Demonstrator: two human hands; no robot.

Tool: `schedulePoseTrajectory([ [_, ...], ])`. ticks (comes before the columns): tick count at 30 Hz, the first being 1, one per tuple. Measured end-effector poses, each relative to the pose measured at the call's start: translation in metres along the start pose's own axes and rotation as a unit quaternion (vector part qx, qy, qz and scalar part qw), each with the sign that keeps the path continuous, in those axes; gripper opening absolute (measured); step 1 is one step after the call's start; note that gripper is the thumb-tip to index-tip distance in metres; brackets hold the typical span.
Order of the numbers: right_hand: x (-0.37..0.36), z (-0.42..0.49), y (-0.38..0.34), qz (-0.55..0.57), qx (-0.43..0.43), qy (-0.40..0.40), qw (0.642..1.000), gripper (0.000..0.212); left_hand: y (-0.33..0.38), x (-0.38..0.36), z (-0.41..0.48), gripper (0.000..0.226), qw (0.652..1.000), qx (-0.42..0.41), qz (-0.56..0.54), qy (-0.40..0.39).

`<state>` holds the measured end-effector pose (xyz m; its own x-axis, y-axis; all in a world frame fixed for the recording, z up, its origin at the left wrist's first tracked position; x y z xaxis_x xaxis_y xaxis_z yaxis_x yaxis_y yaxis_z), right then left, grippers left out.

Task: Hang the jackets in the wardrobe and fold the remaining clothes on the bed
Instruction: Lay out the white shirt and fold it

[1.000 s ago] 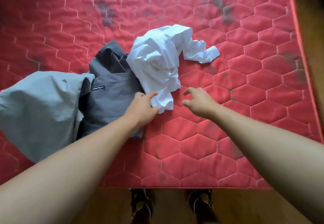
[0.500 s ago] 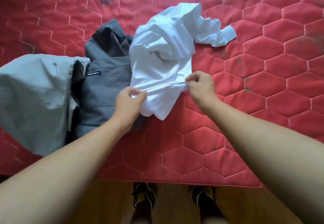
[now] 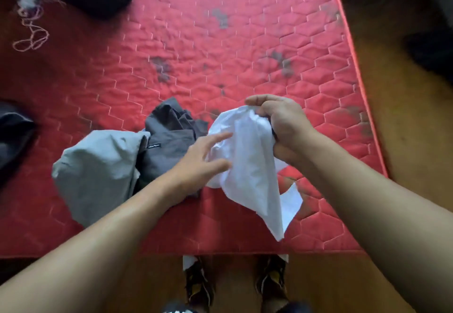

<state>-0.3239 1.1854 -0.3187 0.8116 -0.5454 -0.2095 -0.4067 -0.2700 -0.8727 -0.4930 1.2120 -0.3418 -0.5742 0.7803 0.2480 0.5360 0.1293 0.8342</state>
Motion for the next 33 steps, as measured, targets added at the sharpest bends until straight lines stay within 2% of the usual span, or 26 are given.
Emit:
schedulePoseTrajectory([
  [2, -0.016, -0.029, -0.037, 0.022, 0.002, -0.036, 0.999, 0.041, 0.041, -0.02, -0.027, 0.058, 0.997, -0.038, 0.015, -0.068],
  [3, -0.022, -0.042, -0.055, 0.022, 0.009, -0.048, 0.999, 0.043, 0.058, -0.019, -0.037, 0.049, 0.998, -0.05, 0.007, -0.048],
  [6, -0.025, -0.077, -0.107, 0.005, 0.037, -0.062, 0.997, 0.049, 0.109, 0.009, -0.064, 0.009, 0.991, -0.095, -0.013, 0.089],
  [9, -0.005, -0.104, -0.154, -0.078, 0.087, -0.034, 0.993, 0.056, 0.147, 0.041, -0.086, 0.022, 0.986, -0.073, -0.079, 0.128],
  [10, -0.002, -0.116, -0.171, -0.149, 0.131, -0.03, 0.98, 0.051, 0.161, 0.05, -0.095, 0.023, 0.983, -0.069, -0.118, 0.124],
  [11, -0.002, -0.129, -0.188, -0.247, 0.187, -0.026, 0.951, 0.045, 0.177, 0.058, -0.102, 0.024, 0.979, -0.07, -0.148, 0.119],
  [13, -0.014, -0.155, -0.213, -0.411, 0.291, -0.006, 0.864, 0.035, 0.212, 0.07, -0.118, 0.027, 0.972, -0.083, -0.186, 0.114],
  [14, -0.018, -0.166, -0.223, -0.437, 0.324, 0.014, 0.839, 0.032, 0.231, 0.076, -0.127, 0.031, 0.971, -0.096, -0.187, 0.118],
  [17, -0.031, -0.195, -0.256, -0.406, 0.377, 0.056, 0.83, 0.02, 0.281, 0.092, -0.155, 0.034, 0.973, -0.134, -0.108, 0.157],
  [19, -0.043, -0.207, -0.282, -0.416, 0.408, 0.071, 0.81, 0.011, 0.305, 0.103, -0.174, 0.024, 0.972, -0.157, -0.024, 0.175],
  [20, -0.049, -0.213, -0.294, -0.424, 0.421, 0.085, 0.797, 0.011, 0.313, 0.104, -0.184, 0.016, 0.972, -0.168, 0.019, 0.161],
  [22, -0.059, -0.225, -0.317, -0.429, 0.448, 0.111, 0.777, 0.015, 0.321, 0.1, -0.199, 0.024, 0.969, -0.181, 0.123, 0.115],
  [23, -0.065, -0.231, -0.326, -0.428, 0.46, 0.116, 0.769, 0.017, 0.323, 0.099, -0.206, 0.025, 0.959, -0.193, 0.178, 0.109],
  [25, -0.076, -0.24, -0.34, -0.437, 0.483, 0.113, 0.75, 0.021, 0.331, 0.105, -0.217, 0.014, 0.927, -0.231, 0.251, 0.158],
  [27, -0.08, -0.238, -0.344, -0.447, 0.476, 0.088, 0.753, 0.029, 0.336, 0.121, -0.22, 0.018, 0.927, -0.238, 0.21, 0.198],
  [29, -0.08, -0.228, -0.334, -0.437, 0.427, 0.035, 0.791, 0.031, 0.34, 0.14, -0.222, 0.024, 0.949, -0.225, 0.084, 0.202],
  [31, -0.079, -0.219, -0.31, -0.417, 0.372, -0.01, 0.83, 0.029, 0.348, 0.154, -0.224, 0.018, 0.957, -0.214, 0.003, 0.198],
  [33, -0.072, -0.223, -0.298, -0.413, 0.402, 0.063, 0.815, 0.036, 0.357, 0.164, -0.226, 0.017, 0.957, -0.205, -0.023, 0.202],
])
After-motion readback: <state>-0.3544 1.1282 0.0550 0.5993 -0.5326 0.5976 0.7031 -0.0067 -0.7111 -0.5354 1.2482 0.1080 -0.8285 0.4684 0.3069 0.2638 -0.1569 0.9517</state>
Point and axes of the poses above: each hand's wrist, its own z-axis towards the middle knuckle, its own x-axis out of the back of the hand, y = z × x, the point moved 8 cm from there along z, towards the middle knuckle, and after that the axes turned 5 degrees about x, right-handed, at the moved point
